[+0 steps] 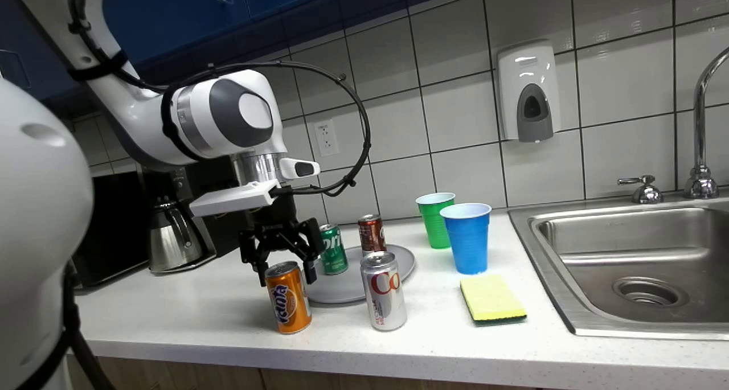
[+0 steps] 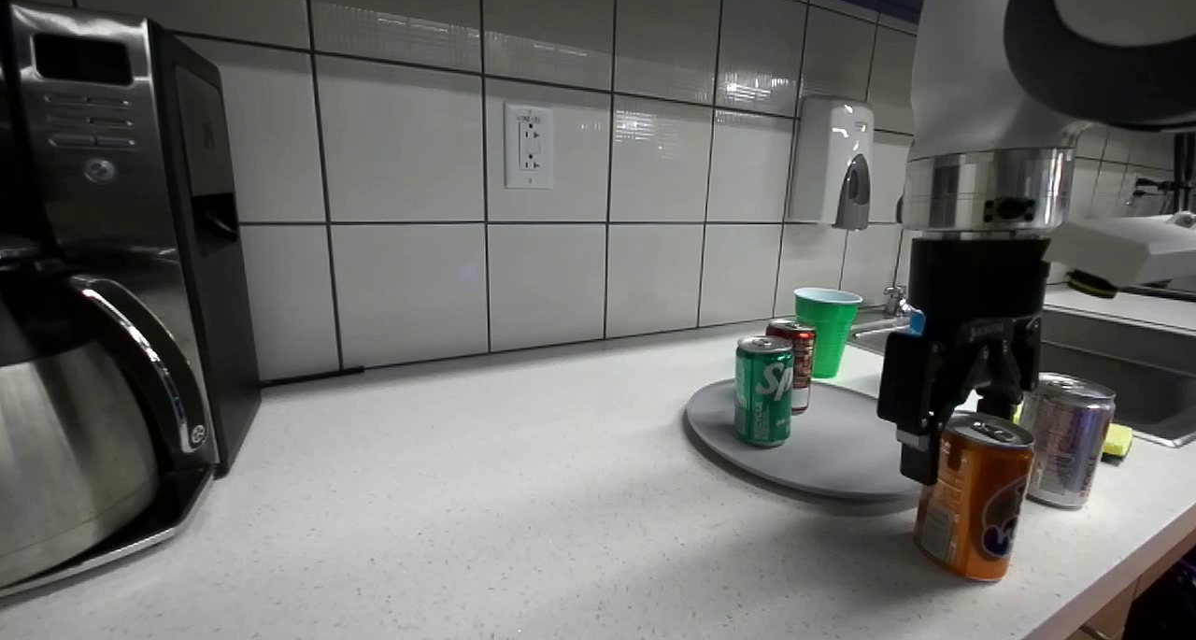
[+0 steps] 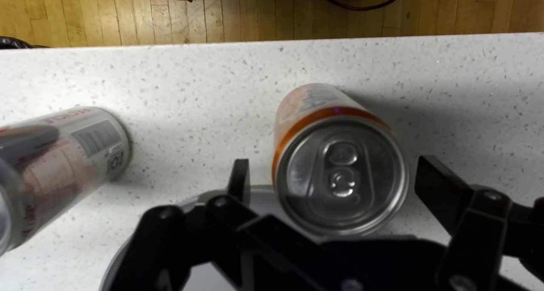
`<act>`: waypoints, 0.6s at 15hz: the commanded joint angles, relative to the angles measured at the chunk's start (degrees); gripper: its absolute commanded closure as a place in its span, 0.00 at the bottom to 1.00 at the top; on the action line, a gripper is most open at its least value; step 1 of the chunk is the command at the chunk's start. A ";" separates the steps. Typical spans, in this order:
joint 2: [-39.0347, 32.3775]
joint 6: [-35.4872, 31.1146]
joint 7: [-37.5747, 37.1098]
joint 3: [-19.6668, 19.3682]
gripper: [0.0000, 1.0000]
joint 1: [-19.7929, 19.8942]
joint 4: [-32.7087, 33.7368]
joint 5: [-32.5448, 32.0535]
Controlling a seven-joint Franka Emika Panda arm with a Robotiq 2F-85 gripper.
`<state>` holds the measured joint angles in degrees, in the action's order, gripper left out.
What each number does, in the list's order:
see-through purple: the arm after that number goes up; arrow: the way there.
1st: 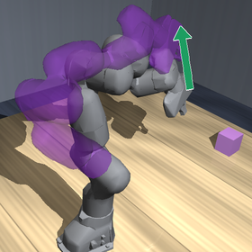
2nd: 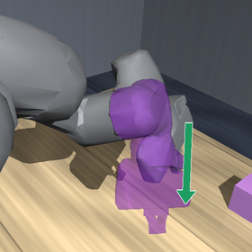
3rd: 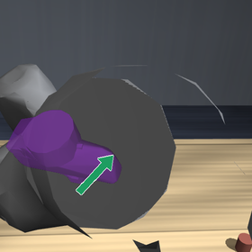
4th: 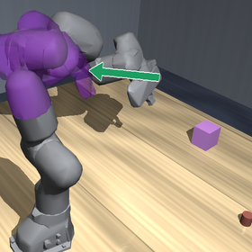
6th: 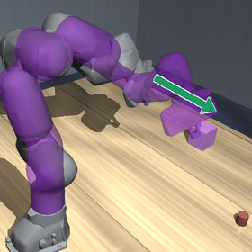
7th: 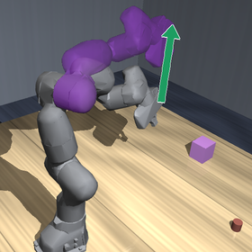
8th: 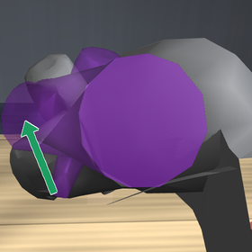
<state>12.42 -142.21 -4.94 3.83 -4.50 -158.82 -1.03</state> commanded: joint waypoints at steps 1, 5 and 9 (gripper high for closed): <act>0.02 0.08 0.08 0.31 0.00 0.28 0.04 0.11; 0.08 -0.37 -0.06 0.40 0.00 0.31 0.04 -0.12; 0.36 -0.09 0.26 0.31 0.00 0.05 0.04 0.58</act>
<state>12.33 -142.33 -4.94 3.83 -4.50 -158.82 -1.03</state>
